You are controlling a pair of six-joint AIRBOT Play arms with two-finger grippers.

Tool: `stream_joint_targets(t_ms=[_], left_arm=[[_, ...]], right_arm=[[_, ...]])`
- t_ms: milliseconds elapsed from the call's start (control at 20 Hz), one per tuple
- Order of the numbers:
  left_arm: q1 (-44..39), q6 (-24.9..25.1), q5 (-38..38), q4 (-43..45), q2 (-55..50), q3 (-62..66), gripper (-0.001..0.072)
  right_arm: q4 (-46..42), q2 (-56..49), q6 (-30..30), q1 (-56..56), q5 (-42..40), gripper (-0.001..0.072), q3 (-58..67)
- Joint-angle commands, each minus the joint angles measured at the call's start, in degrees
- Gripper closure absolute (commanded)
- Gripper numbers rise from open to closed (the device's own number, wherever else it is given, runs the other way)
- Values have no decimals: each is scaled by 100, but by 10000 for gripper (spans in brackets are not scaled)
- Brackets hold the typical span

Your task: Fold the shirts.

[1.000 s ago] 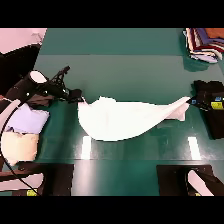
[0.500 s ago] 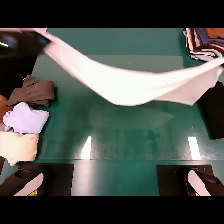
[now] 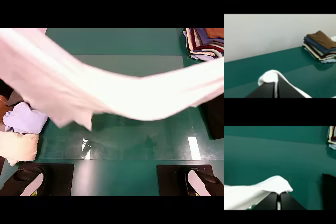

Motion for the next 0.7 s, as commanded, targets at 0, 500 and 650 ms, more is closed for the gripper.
stream_joint_targets(t_ms=[0, 500, 650], left_arm=[[4, -323, -1016, 1062, -435, -439, 678], [7, -304, 1069, 1215, -3191, -3003, 676], [7, -433, 1276, 1272, -3467, -2697, 580]], right_arm=[[-13, -520, 402, 2, 632, 698, -92], [214, -3080, 310, 485, -1123, 698, -2918], [435, -3683, 232, 588, -1440, 577, -2312]])
